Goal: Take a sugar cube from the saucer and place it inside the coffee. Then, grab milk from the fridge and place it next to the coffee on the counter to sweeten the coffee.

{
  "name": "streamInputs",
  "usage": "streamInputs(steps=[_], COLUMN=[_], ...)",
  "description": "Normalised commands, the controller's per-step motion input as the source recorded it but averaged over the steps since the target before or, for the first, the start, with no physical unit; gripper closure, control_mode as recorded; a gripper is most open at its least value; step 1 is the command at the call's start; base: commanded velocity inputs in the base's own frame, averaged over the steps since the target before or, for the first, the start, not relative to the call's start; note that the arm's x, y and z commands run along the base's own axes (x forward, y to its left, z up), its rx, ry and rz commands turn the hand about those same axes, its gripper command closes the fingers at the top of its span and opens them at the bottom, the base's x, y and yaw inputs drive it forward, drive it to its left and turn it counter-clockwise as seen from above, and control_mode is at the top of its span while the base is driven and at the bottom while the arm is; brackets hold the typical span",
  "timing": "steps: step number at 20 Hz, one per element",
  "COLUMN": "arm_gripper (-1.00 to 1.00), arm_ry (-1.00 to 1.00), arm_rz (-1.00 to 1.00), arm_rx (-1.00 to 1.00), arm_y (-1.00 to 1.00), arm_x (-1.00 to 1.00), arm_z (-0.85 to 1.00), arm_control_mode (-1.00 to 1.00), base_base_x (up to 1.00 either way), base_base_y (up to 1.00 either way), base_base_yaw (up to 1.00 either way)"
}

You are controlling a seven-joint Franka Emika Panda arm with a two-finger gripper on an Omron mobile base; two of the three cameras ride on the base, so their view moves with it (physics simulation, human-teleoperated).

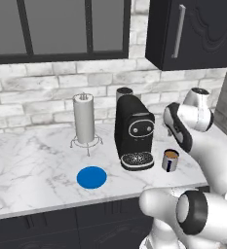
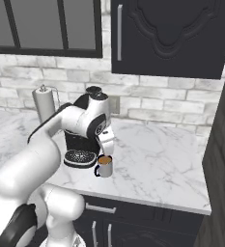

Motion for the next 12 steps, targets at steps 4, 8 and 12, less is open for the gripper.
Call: streamInputs(steps=[4, 8, 12], arm_gripper=[-1.00, -1.00, -1.00], arm_ry=[-0.26, -0.20, -0.09], arm_rz=[0.17, 0.16, 0.08], arm_rx=[-0.10, -0.18, -0.23], arm_y=[0.05, 0.33, 0.50], arm_x=[-0.74, -0.68, -0.31], arm_z=[0.76, 0.47, 0.19], arm_control_mode=[-1.00, -1.00, -1.00], base_base_x=[0.00, 0.00, 0.00], base_base_y=[0.00, 0.00, 0.00], base_base_yaw=[0.00, 0.00, 0.00])
